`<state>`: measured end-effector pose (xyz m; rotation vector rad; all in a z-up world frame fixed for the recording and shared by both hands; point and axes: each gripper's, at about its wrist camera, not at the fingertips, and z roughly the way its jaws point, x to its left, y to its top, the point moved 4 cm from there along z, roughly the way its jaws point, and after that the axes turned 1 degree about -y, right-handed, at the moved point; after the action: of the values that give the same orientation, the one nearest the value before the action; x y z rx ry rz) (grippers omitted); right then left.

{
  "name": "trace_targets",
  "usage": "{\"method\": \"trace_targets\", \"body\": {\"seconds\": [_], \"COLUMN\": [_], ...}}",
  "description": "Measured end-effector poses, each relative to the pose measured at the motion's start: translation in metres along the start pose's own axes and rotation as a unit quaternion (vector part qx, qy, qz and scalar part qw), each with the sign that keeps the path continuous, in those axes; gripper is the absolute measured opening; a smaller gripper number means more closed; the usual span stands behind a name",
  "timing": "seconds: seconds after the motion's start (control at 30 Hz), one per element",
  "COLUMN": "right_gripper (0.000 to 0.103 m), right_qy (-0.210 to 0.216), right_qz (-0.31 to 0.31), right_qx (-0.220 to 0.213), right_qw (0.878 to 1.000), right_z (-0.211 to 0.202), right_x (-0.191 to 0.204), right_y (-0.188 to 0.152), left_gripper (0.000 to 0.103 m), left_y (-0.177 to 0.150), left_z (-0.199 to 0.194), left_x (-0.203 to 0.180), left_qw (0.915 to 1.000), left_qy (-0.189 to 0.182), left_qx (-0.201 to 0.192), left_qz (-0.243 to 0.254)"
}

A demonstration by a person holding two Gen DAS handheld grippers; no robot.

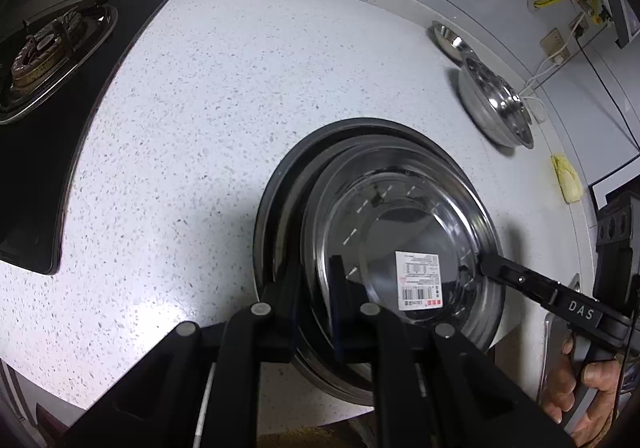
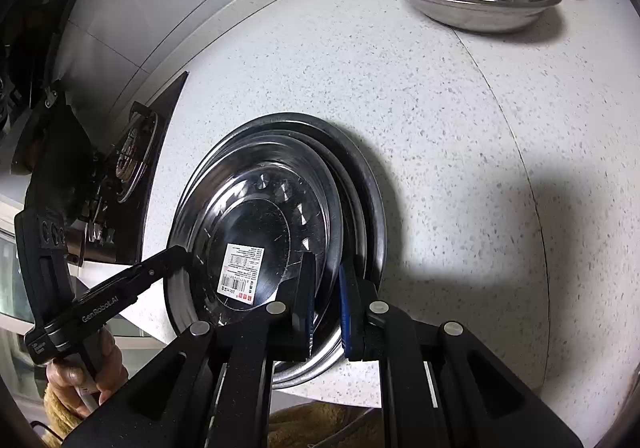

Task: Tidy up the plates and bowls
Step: 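Open both tools and withdraw from the stack, then close both tools on the rim of the deep steel plate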

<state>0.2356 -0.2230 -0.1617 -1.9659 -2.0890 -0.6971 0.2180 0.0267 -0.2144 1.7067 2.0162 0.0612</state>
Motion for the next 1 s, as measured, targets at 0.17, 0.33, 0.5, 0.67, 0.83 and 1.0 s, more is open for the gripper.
{"method": "trace_targets", "body": {"seconds": [0.17, 0.33, 0.5, 0.67, 0.83, 1.0], "right_gripper": [0.011, 0.018, 0.037, 0.047, 0.048, 0.059], "right_qy": [0.01, 0.013, 0.019, 0.015, -0.012, -0.046], "right_qz": [-0.004, -0.01, -0.008, 0.013, 0.048, 0.076], "right_qx": [0.001, -0.009, -0.032, -0.067, -0.101, -0.12], "right_qw": [1.0, 1.0, 0.999, 0.998, 0.994, 0.989], "right_z": [-0.002, -0.012, -0.032, -0.058, -0.082, -0.1], "right_x": [-0.002, -0.006, -0.015, -0.041, -0.089, -0.141], "right_y": [0.001, 0.002, 0.004, 0.013, 0.044, 0.094], "left_gripper": [0.013, 0.032, 0.038, 0.044, 0.045, 0.045], "left_y": [0.001, 0.007, 0.021, 0.039, 0.064, 0.101], "left_z": [-0.004, -0.023, -0.057, -0.076, -0.057, -0.014], "left_x": [-0.002, 0.003, 0.022, 0.036, -0.002, -0.084], "left_qw": [0.9996, 0.9964, 0.9909, 0.986, 0.9903, 0.9929], "left_qy": [0.017, 0.054, 0.057, 0.045, -0.036, -0.081], "left_qx": [-0.018, -0.064, -0.119, -0.141, -0.097, -0.058], "left_qz": [0.01, 0.016, -0.024, -0.077, -0.093, -0.066]}}
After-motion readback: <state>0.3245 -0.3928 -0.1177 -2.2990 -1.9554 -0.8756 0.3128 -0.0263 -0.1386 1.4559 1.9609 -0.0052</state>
